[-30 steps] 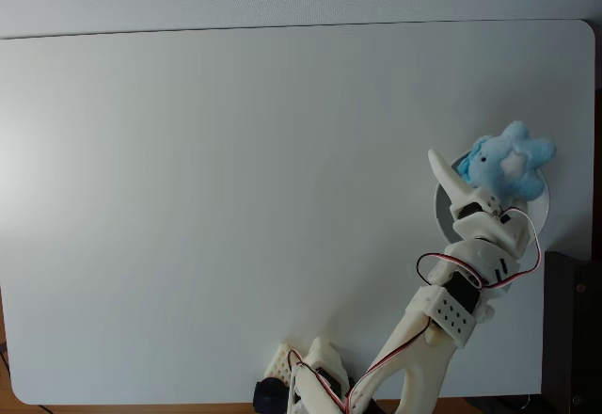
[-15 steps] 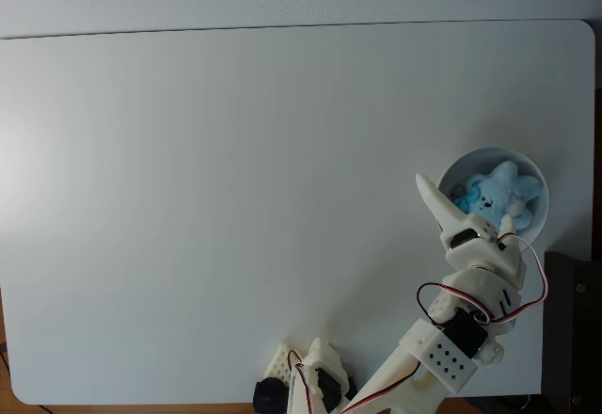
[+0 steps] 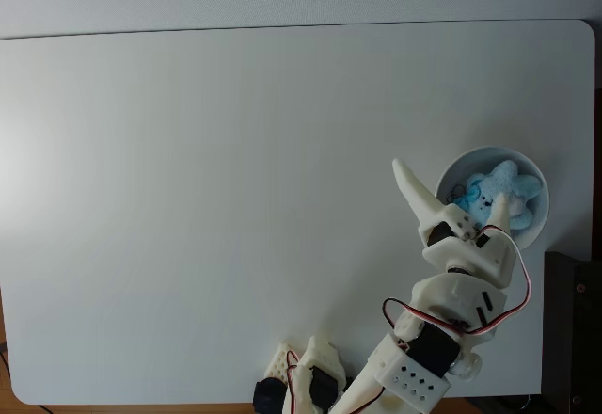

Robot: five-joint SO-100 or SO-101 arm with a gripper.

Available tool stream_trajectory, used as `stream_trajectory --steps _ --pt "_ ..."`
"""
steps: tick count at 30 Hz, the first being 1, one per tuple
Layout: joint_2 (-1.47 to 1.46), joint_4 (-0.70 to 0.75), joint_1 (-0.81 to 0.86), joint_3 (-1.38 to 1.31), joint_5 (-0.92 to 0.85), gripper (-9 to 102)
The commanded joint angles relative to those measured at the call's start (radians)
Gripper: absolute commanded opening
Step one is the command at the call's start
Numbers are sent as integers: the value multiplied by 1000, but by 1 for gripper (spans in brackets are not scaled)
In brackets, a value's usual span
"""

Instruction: Grasp a skyblue doll and put it into the bowl.

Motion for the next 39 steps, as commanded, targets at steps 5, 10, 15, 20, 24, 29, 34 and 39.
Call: stream_trajectory --steps 5,10,15,20,24,29,34,39 --pt "127 80 -153 -8 0 52" --pt "216 322 -290 -9 0 36" --pt "328 580 -426 -9 -12 24" --pt "448 842 -506 -8 -12 21" --pt "497 1028 -517 -8 -12 21" --pt "600 1197 -517 -8 -12 21" --pt "772 1341 -520 -8 -11 21" --pt "983 1361 -600 63 -12 21"
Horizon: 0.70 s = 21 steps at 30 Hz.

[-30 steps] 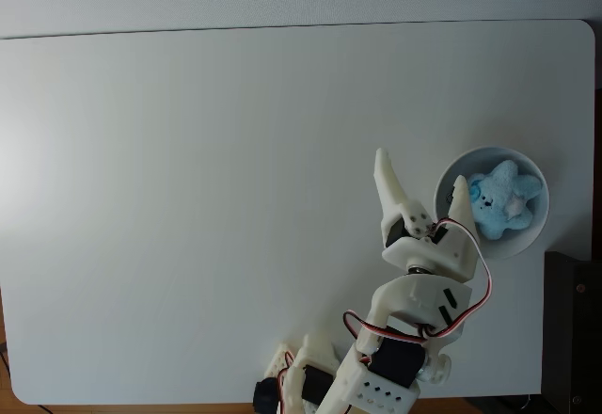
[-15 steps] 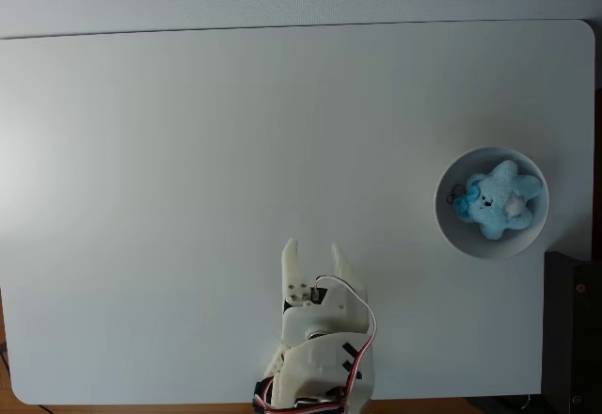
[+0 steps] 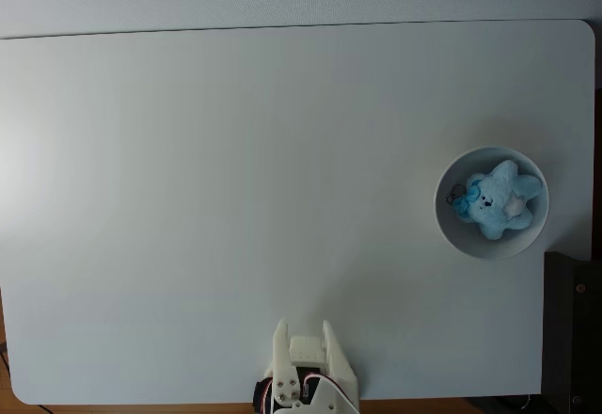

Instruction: Grasp a skyblue doll and put it into the bowl.

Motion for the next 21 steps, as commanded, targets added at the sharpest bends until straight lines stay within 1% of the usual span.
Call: stream_trajectory --steps 1,5,9,12,15,21 --pt "143 80 -51 75 -8 21" --pt "367 77 -106 287 -3 21" --pt "681 77 -130 500 8 21" --pt "686 46 -124 600 9 21" --pt "690 -69 -123 663 -3 21" --pt "690 -397 -121 904 3 21"
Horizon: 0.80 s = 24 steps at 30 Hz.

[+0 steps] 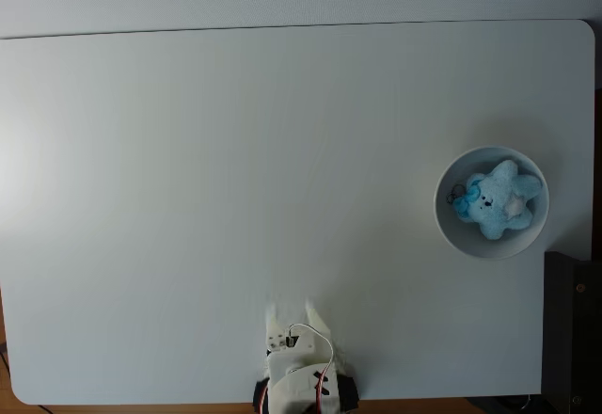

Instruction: Grasp a skyblue doll and put it into the bowl.

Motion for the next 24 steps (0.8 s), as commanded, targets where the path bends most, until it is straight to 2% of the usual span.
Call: stream_trajectory --steps 1,4,7,19,21,24 --pt "304 -198 -3 115 6 21" --pt "304 -339 -3 253 5 21" --pt "305 -411 -2 334 -5 21" --pt "305 -420 0 359 9 21" --pt "305 -420 0 359 8 17" --pt "305 -419 2 359 -5 1"
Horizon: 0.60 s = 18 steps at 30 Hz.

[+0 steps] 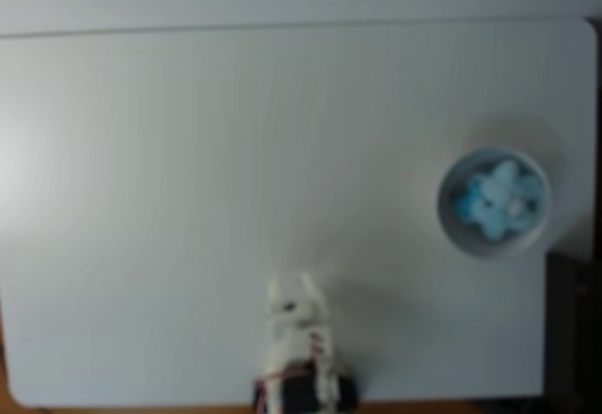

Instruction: Grasp a skyblue doll and put it into the bowl.

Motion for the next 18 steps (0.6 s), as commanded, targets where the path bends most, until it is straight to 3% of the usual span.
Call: stream_trajectory --steps 1,7,18 --pt "301 -12 0 -3 -5 -2" --pt "298 -14 -2 -3 -5 6" --pt "288 -14 -5 -2 -5 6"
